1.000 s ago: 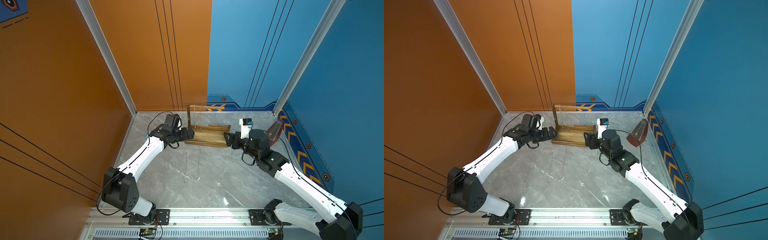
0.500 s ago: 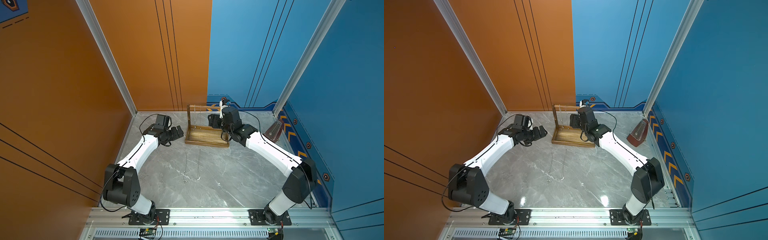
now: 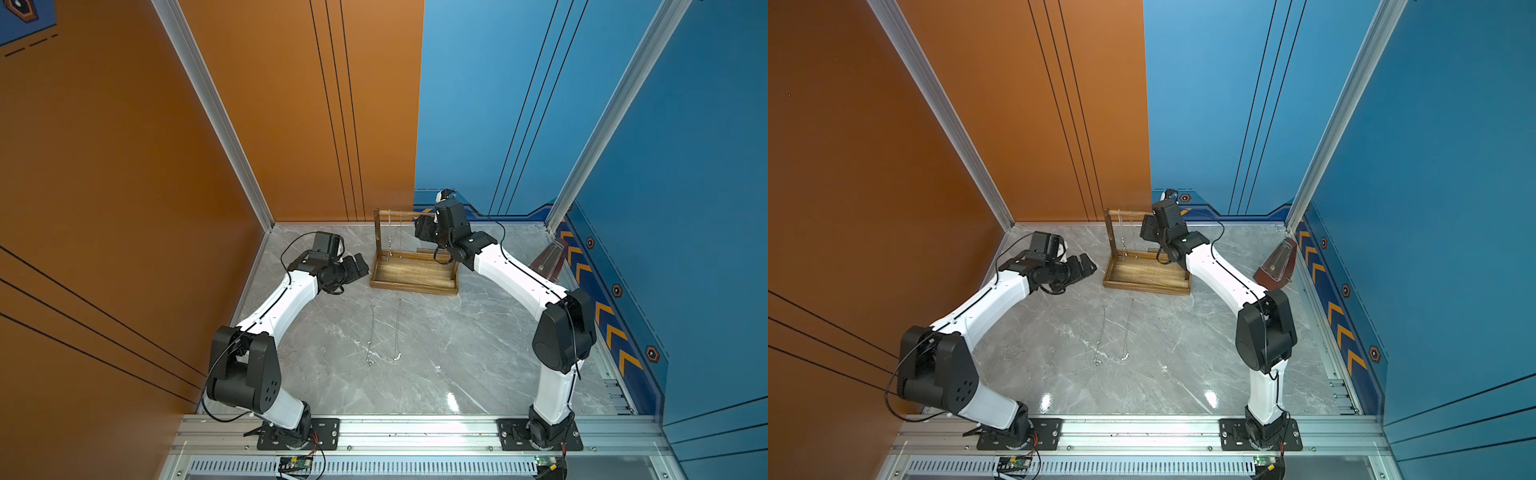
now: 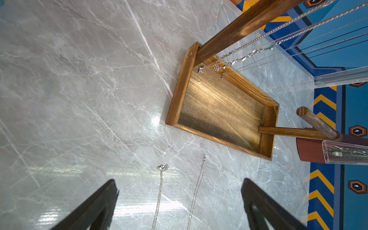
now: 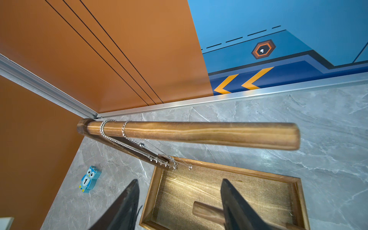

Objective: Take the necklace off the jewelry display stand
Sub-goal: Take off the necklace from the stand.

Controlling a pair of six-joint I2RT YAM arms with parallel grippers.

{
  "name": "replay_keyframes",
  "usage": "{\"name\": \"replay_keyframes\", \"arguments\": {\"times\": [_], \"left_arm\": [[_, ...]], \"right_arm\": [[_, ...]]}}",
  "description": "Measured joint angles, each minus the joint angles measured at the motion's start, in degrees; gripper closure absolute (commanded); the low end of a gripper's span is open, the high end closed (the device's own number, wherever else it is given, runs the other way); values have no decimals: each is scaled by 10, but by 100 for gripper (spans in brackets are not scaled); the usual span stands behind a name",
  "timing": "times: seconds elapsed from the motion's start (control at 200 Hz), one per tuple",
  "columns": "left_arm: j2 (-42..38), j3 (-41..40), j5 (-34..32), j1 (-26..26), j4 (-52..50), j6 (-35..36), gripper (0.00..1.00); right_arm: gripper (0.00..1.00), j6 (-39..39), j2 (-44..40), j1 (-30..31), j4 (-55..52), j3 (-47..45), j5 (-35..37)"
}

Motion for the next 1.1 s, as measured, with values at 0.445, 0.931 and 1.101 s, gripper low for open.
{"name": "replay_keyframes", "arguments": {"times": [0.445, 0.931, 1.101], "left_arm": [[9, 0, 17, -4, 2, -7, 1], [10, 0, 32, -4, 12, -16, 1], [10, 0, 37, -4, 17, -18, 2]], "right_arm": [[44, 9, 53, -24, 9, 74, -76], [44, 9, 61, 5, 35, 75, -103], [45, 10, 81, 23, 54, 75, -95]]}}
